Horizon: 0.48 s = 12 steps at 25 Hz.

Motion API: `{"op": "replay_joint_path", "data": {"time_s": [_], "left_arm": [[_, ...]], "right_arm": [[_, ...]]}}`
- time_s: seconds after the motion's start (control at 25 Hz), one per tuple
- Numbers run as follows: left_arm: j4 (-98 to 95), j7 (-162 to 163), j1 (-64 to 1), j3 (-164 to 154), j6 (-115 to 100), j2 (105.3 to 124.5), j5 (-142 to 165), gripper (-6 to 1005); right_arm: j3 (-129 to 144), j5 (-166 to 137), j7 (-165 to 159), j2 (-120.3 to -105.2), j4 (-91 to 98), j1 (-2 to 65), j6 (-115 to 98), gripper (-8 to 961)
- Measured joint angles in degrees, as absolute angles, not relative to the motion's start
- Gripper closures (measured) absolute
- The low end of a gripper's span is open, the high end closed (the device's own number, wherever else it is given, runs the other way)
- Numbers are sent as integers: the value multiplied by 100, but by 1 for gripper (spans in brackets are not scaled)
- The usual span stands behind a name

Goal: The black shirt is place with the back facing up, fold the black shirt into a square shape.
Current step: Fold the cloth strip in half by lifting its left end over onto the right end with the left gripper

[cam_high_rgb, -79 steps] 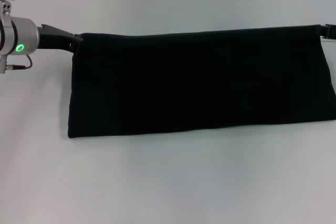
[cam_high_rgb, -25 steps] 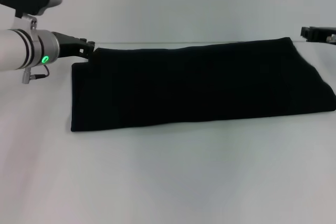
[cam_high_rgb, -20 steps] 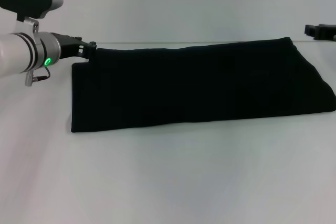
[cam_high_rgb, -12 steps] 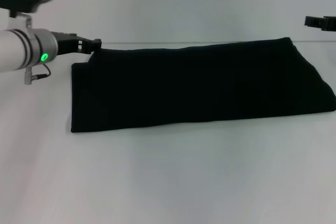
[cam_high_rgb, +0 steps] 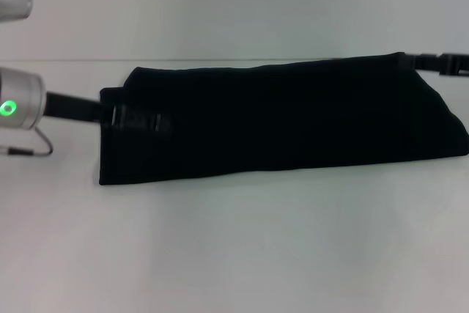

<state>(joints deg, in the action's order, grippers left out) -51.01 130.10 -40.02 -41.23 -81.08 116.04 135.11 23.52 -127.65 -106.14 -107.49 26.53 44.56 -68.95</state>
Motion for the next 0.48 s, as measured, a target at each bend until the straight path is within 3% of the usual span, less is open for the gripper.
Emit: {"op": "replay_joint_path", "data": {"time_s": [0.04,0.24,0.48], "left_arm": [[-5054,13028,-3967,-4036,-8314,11569,13511,51],[-4692,13211,-3839,-3529,-8690,11514,13533,50],[-4378,14104,-3773,-3460,-8662,11429,13600,50]], "right_arm": [[2354,-12755,-10490,-10779,2653,4415,-7032,294],[2336,-12742,-10153,-10899,2655,4374,-7212,293],[2350,-12736,-10151,-10907,2677,4459,-7004,293]]}}
